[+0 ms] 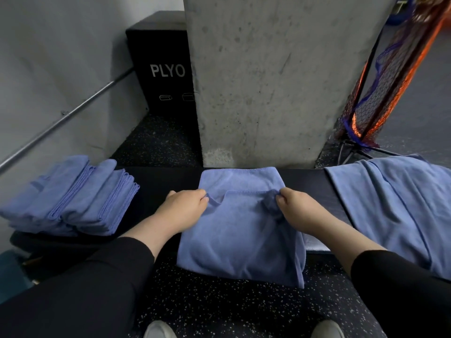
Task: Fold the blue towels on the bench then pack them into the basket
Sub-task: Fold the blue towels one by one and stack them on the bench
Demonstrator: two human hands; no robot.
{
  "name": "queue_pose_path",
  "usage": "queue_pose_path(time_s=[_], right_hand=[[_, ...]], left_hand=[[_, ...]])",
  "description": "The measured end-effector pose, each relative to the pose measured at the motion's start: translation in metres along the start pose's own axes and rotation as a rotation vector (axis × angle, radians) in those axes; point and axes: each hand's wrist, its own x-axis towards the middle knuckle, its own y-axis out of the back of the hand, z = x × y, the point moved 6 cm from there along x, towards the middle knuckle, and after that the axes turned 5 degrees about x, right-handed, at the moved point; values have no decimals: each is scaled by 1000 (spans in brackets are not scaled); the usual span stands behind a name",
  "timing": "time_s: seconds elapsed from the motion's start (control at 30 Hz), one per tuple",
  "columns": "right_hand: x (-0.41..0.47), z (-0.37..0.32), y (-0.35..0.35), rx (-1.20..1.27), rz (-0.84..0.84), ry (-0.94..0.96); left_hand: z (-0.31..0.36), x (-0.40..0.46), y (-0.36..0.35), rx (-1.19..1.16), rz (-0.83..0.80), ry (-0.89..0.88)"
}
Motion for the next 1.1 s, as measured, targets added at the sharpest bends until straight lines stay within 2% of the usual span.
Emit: queue_pose_path(time_s=[0.1, 0.17, 0.23, 0.33, 0.43, 0.53, 0.63, 0.73, 0.83, 0.9, 1.0, 1.1], right_hand=[[-13, 0, -1, -29, -76, 12], [-22, 0, 3, 54, -61, 63], [-31, -4, 19, 294, 65, 108], [-39, -9, 52, 740, 325, 82], [-24, -4, 68, 850, 498, -10], [9, 7, 64, 784, 509, -62], [44, 19, 44, 565, 430, -115], [64, 35, 13, 283, 275, -140], [70, 40, -3, 83, 222, -27], [72, 35, -7, -20, 191, 37], [73, 25, -16, -129, 58, 86], [72, 21, -19, -199, 54, 110]], left_hand=[[-2, -16, 3, -68, -47, -7], [-6, -26, 7, -196, -3, -6], [-11, -32, 16, -423, 103, 7], [-23, -30, 38, -714, 341, 80], [-31, -16, 50, -797, 478, 176], [-36, 11, 46, -697, 484, 272], [-45, 45, 26, -562, 396, 283], [-44, 70, -5, -358, 208, 205], [-36, 82, -19, -179, 128, 59], [-31, 85, -21, -157, 77, 3], [-23, 88, -22, -120, 46, -68], [-15, 87, -23, -49, 11, -84]])
